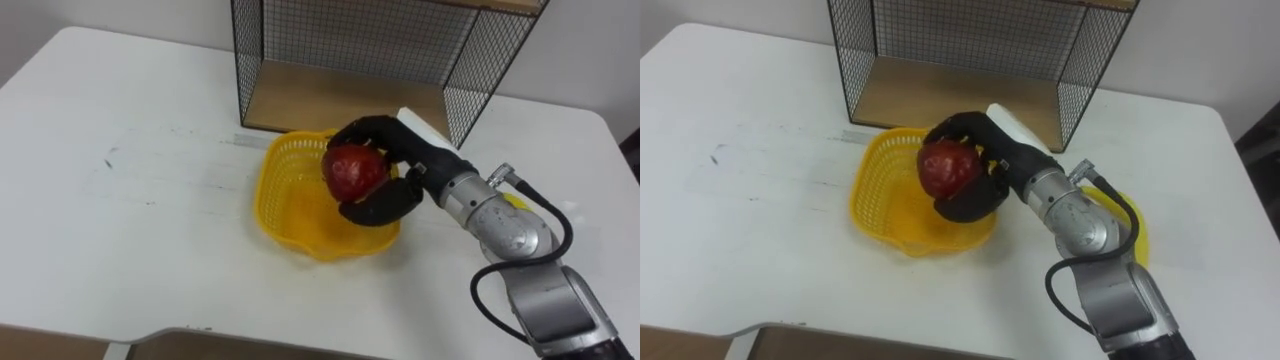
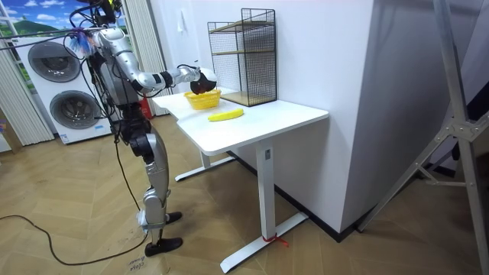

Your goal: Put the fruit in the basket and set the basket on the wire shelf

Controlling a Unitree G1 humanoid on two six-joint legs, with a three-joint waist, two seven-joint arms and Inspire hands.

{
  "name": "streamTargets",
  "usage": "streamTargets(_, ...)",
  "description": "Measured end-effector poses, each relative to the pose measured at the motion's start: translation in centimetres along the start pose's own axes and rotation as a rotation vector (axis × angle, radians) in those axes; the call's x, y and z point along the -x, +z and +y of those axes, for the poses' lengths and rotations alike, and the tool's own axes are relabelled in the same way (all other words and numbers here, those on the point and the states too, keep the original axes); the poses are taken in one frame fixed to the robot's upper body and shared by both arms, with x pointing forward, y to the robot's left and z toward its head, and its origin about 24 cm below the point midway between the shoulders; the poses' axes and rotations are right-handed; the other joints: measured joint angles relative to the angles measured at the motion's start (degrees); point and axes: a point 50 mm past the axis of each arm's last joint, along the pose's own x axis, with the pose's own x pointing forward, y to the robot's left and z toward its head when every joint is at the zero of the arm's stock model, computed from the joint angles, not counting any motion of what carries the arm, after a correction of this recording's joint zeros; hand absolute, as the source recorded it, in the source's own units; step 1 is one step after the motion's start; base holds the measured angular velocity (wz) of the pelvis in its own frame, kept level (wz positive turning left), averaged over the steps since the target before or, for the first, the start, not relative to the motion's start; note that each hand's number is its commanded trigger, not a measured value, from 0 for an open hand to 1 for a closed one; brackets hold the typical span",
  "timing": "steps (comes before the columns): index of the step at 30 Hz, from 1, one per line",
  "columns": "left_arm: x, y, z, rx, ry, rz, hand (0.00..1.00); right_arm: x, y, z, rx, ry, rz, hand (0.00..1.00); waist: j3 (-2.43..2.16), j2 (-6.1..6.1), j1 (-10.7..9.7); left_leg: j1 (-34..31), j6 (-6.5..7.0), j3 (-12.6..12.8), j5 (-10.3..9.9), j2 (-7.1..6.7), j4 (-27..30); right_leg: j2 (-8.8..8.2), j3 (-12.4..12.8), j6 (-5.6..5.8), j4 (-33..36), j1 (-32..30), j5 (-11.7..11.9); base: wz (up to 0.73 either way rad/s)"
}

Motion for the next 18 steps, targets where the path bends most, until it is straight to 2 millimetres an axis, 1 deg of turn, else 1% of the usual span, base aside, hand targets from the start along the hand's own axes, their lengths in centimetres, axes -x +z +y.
streamTargets(2, 0.0, 0.0, 0.01, 0.0, 0.0, 0.0, 0.0, 0.0, 0.0, 0.0, 0.001, 0.0, 0.0, 0.0, -0.04, -0.1, -0.01, -0.05, 0.0, -0.28, 0.0, -0.01, 0.03, 0.0, -0.11, 0.0, 0.0, 0.0, 0.0, 0.0)
streamTargets(6, 0.0, -0.02, 0.0, -0.001, 0.0, 0.001, 0.0, 0.0, 0.01, 0.0, -0.001, 0.0, 0.0, 0.0, -0.17, -0.35, 0.1, -0.1, 0.0, -0.02, 0.0, 0.02, 0.16, 0.0, -0.11, 0.0, 0.01, 0.03, 0.0, 0.01)
streamTargets(9, 0.0, 0.01, -0.04, -0.01, -0.002, 0.0, 0.0, -0.02, 0.02, 0.03, -0.003, 0.0, -0.001, 0.0, -0.07, -0.33, 0.18, -0.14, 0.0, 0.0, 0.0, 0.02, 0.34, -0.01, -0.1, 0.0, 0.01, 0.07, 0.0, 0.0)
streamTargets(11, 0.0, 0.01, -0.04, -0.01, -0.002, 0.0, 0.0, -0.02, 0.02, 0.05, -0.002, 0.001, -0.001, 0.0, 0.14, -0.14, 0.29, -0.14, 0.0, 0.0, 0.0, 0.02, 0.34, -0.01, -0.05, 0.0, 0.01, 0.04, 0.0, 0.0)
streamTargets(12, 0.0, 0.0, -0.04, -0.01, -0.002, 0.0, 0.0, -0.03, -0.01, 0.09, -0.003, 0.003, 0.0, 0.0, 0.17, -0.15, 0.29, -0.14, 0.0, -0.04, 0.0, 0.04, 0.35, 0.0, -0.04, 0.0, 0.01, 0.01, 0.0, 0.0)
streamTargets(18, 0.0, -0.02, -0.05, -0.01, -0.002, 0.001, 0.0, -0.06, -0.13, 0.2, -0.003, 0.007, 0.005, 0.0, 0.15, -0.17, 0.0, -0.23, 0.0, 0.15, 0.0, 0.03, 0.46, 0.0, 0.01, 0.0, 0.02, -0.01, 0.0, 0.0)
